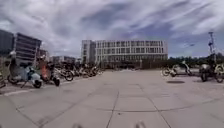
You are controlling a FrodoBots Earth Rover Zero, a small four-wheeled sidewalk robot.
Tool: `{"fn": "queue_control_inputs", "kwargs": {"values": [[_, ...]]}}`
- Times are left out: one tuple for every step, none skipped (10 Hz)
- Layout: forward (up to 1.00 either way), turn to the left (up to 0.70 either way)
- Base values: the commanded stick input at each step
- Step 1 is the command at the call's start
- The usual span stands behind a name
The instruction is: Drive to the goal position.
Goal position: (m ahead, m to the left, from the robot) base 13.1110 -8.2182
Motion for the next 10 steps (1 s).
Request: {"fn": "queue_control_inputs", "kwargs": {"values": [[0.7, 0.0], [0.7, 0.0], [0.7, 0.0], [0.7, 0.0], [0.7, 0.0], [0.7, 0.0], [0.7, 0.0], [0.7, 0.0], [0.7, 0.0], [0.7, 0.0]]}}
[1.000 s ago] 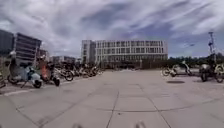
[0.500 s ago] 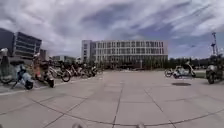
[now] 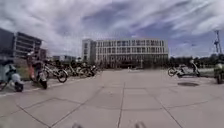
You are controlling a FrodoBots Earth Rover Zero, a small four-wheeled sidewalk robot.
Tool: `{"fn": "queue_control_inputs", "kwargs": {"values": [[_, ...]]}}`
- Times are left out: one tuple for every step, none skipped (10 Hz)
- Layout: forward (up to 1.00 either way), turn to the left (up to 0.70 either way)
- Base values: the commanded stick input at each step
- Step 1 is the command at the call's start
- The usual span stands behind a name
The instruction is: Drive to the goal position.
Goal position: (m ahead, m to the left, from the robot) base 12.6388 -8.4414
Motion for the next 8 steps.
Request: {"fn": "queue_control_inputs", "kwargs": {"values": [[0.7, 0.0], [0.7, 0.0], [0.7, 0.0], [0.7, -0.04], [0.7, -0.1], [0.7, -0.14], [0.7, -0.11], [0.7, -0.04]]}}
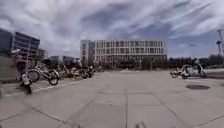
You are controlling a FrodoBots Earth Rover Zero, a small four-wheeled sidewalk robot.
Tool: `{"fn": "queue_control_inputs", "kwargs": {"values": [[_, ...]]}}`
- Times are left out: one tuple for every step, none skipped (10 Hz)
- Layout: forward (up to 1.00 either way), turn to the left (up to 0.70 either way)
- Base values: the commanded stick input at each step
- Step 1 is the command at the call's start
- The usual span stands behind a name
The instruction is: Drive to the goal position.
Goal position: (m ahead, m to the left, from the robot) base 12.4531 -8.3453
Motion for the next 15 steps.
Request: {"fn": "queue_control_inputs", "kwargs": {"values": [[0.7, 0.0], [0.7, 0.0], [0.7, 0.0], [0.7, 0.0], [0.7, 0.0], [0.7, 0.0], [0.7, 0.0], [0.7, -0.13], [0.7, -0.14], [0.7, -0.14], [0.7, -0.14], [0.7, -0.14], [0.7, -0.14], [0.7, -0.14], [0.7, -0.14]]}}
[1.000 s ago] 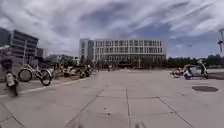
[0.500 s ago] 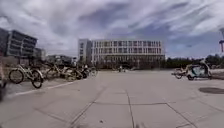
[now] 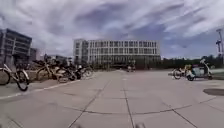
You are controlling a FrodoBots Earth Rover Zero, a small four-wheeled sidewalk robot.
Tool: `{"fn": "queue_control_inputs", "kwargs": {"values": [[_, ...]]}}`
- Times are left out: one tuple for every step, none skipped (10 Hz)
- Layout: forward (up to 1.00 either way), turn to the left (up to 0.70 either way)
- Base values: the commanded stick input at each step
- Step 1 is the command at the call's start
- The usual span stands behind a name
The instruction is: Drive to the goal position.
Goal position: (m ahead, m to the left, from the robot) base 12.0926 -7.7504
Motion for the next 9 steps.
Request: {"fn": "queue_control_inputs", "kwargs": {"values": [[0.37, -0.36], [0.0, -0.56], [0.0, -0.27], [0.02, 0.0], [0.35, 0.0], [0.69, 0.0], [0.7, 0.0], [0.7, 0.0], [0.7, 0.0]]}}
